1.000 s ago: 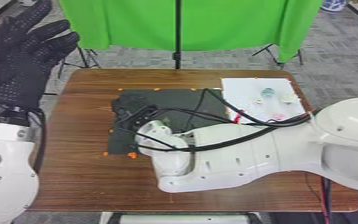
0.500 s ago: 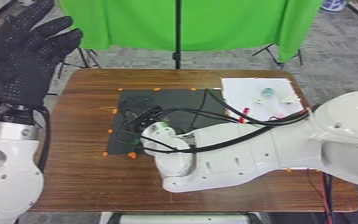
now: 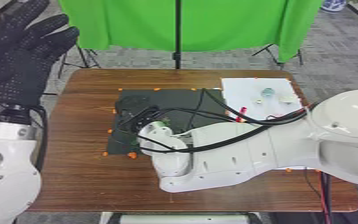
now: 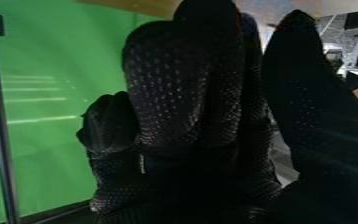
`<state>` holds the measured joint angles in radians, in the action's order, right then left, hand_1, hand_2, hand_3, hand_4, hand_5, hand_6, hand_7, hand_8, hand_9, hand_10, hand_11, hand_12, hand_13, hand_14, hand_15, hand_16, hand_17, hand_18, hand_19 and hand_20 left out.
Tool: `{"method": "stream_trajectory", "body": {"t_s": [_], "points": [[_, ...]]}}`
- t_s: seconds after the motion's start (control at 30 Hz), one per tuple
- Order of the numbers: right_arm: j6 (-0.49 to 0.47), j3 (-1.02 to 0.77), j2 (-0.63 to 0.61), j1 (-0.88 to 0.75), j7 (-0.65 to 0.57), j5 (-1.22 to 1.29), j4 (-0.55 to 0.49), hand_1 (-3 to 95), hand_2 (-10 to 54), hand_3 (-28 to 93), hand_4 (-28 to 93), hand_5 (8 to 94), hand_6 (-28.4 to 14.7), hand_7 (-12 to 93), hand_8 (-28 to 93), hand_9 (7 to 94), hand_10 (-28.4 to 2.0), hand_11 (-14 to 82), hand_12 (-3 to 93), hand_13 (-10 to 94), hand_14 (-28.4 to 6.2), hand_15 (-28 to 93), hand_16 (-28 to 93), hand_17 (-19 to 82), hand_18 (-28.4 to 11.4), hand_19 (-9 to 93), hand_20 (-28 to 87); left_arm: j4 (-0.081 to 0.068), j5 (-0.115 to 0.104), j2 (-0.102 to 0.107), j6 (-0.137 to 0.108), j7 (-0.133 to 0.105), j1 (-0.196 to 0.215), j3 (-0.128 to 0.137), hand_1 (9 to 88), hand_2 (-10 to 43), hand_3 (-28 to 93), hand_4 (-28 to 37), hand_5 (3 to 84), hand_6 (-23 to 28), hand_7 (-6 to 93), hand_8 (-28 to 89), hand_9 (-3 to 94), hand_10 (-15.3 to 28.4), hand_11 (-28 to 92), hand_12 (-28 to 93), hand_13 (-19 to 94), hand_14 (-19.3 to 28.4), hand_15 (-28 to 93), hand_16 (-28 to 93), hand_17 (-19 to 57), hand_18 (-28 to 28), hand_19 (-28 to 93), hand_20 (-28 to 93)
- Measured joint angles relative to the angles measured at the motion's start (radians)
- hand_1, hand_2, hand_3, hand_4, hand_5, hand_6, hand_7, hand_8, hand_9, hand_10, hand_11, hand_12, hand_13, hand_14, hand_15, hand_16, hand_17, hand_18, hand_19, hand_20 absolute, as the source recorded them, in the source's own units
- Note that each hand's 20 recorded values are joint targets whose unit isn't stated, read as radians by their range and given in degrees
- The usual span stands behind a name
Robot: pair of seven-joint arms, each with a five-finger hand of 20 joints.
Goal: Arrange flowers
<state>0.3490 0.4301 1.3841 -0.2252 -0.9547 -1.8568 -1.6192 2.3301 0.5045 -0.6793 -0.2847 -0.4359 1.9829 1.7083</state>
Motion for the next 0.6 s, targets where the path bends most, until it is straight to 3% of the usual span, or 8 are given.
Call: {"method": "stream_trajectory", "body": {"t_s": [0.37, 0.43, 0.5, 0.57, 0.6], "points": [[-0.005, -0.015, -0.001, -0.006, 0.007, 0.008, -0.002, 43.7, -9.5, 66, -28, 72.5, 3.5, 16, -6, 91.7, -7.7, 30.1, 17.9, 86, -3.9, 57, 19, 48, -18.5, 93, 34, 0.000, 0.000, -0.003, 0.000, 0.007, 0.004, 0.001, 19.5, 8.5, 77, -28.3, 33.0, 8.4, 14.4, -10, 30.5, 19.6, 25, 11, 23, 26.5, 45, -8, -6.8, 26.1, 65, 6], [-0.006, -0.039, -0.008, -0.016, 0.013, 0.008, -0.008, 42.0, -9.5, 68, -28, 72.2, 3.3, 16, -7, 91.3, -7.9, 30.2, 18.0, 86, -4.0, 57, 19, 48, -18.6, 93, 34, 0.000, 0.003, -0.011, 0.001, 0.028, 0.004, 0.008, 19.5, 8.5, 77, -28.3, 33.0, 8.5, 14.2, -10, 30.5, 19.6, 25, 11, 23, 26.6, 45, -8, -6.8, 26.1, 65, 6], [-0.008, -0.085, -0.024, -0.039, 0.026, 0.007, -0.019, 40.5, -9.5, 70, -28, 71.4, 3.2, 16, -11, 90.8, -8.0, 30.2, 17.9, 86, -4.2, 57, 19, 48, -18.8, 93, 33, 0.002, 0.007, -0.026, 0.002, 0.073, 0.011, 0.031, 19.5, 8.5, 77, -28.3, 33.1, 8.5, 14.2, -10, 30.5, 19.6, 25, 11, 23, 26.6, 45, -8, -6.8, 26.1, 65, 6], [-0.008, -0.126, -0.044, -0.060, 0.040, 0.004, -0.037, 39.0, -9.5, 71, -28, 69.6, 2.3, 16, -13, 89.1, -8.6, 30.1, 17.9, 84, -4.8, 57, 19, 47, -19.0, 93, 32, 0.013, 0.011, -0.047, 0.002, 0.120, 0.034, 0.074, 19.5, 8.5, 77, -28.3, 33.1, 8.4, 14.3, -10, 30.5, 19.6, 25, 11, 23, 26.6, 45, -8, -6.8, 26.1, 65, 6], [-0.008, -0.138, -0.055, -0.065, 0.046, 0.001, -0.048, 38.6, -9.5, 71, -28, 68.5, 1.8, 16, -13, 87.8, -8.7, 30.3, 17.7, 84, -5.0, 57, 19, 46, -19.1, 93, 31, 0.020, 0.013, -0.057, 0.001, 0.132, 0.053, 0.099, 19.5, 8.5, 77, -28.3, 33.1, 8.4, 14.3, -10, 30.5, 19.6, 25, 11, 23, 26.7, 46, -8, -6.8, 26.2, 65, 6]]}}
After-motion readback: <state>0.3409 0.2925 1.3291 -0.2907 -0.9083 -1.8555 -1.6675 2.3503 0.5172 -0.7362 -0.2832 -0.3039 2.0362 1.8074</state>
